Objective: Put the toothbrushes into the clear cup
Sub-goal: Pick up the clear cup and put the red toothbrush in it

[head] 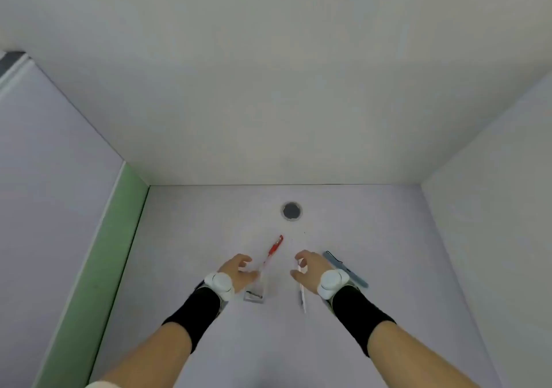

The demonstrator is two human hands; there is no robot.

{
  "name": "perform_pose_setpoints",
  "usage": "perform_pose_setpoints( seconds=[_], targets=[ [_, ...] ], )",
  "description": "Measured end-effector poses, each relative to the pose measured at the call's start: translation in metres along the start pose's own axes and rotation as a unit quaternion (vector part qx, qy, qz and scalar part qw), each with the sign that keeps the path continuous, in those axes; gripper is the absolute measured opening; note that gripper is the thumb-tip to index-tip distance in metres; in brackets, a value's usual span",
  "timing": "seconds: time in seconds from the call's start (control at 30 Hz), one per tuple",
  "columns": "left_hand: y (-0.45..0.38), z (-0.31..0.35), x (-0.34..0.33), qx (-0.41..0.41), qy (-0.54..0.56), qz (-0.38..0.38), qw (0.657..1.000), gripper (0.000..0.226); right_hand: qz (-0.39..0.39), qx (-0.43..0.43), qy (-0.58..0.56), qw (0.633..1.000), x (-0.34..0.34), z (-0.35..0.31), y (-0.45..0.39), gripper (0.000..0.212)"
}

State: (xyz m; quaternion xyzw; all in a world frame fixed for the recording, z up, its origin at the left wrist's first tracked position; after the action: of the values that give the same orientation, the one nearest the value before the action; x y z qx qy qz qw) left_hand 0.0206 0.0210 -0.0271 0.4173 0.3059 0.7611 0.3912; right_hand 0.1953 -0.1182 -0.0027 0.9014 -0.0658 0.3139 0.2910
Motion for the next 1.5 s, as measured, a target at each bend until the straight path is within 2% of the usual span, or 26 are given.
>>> perform_pose_setpoints(
  seconds=[0.13, 0.43, 0.67, 0.83, 0.97, 1.1, 1.2, 1.4, 1.5],
  targets=[
    [-0.006, -0.002, -0.002, 0.013, 0.052, -0.022, 0.998, 0.047, -0.018, -0.001, -0.014, 1.0, -0.008, 0.005, -0.017, 0.062],
    [-0.017, -0.011, -0.002, 0.014, 0.028, -0.027, 0.999, 0.037, -0.059, 0.037, -0.003, 0.998, -0.023, -0.001, -0.063, 0.076],
    [-0.02, -0.011, -0.005, 0.004, 0.048, -0.038, 0.998, 0.036, -0.055, 0.04, -0.033, 0.997, -0.027, 0.002, -0.085, 0.065],
    [-0.022, -0.012, -0.007, 0.001, 0.048, -0.042, 0.998, 0.037, -0.023, 0.04, -0.074, 0.996, -0.024, 0.005, -0.092, 0.073],
    [-0.024, -0.012, -0.007, -0.005, 0.044, -0.046, 0.998, 0.035, -0.006, 0.033, -0.035, 0.999, -0.024, -0.003, -0.104, 0.066],
    [-0.023, -0.012, -0.006, 0.003, 0.028, -0.045, 0.999, 0.033, -0.038, 0.043, 0.005, 0.998, -0.033, -0.012, -0.105, 0.045],
    [-0.022, -0.01, -0.005, 0.003, 0.024, -0.031, 0.999, 0.031, -0.054, 0.039, -0.013, 0.998, -0.038, -0.011, -0.101, 0.038],
    [-0.022, -0.006, -0.007, -0.001, 0.033, -0.045, 0.998, 0.04, -0.072, 0.0, -0.074, 0.995, -0.045, -0.003, -0.097, 0.041],
    [-0.024, -0.005, -0.008, -0.01, 0.028, -0.038, 0.999, 0.04, -0.085, -0.006, -0.064, 0.994, -0.048, -0.005, -0.099, 0.044]
  ],
)
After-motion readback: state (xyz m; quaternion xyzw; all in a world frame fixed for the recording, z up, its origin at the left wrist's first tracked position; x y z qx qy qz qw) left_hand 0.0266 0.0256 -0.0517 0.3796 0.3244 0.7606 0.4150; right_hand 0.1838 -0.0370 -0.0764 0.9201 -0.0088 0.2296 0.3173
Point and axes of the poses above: each hand's wrist, its own y-axis away from the middle knuckle, its own x-axis out of the back of the hand, z = x × y, the point moved 4 cm from there along -y, towards the middle knuckle, and after that the axes turned 12 degrees about x, right-handed, at the moved point
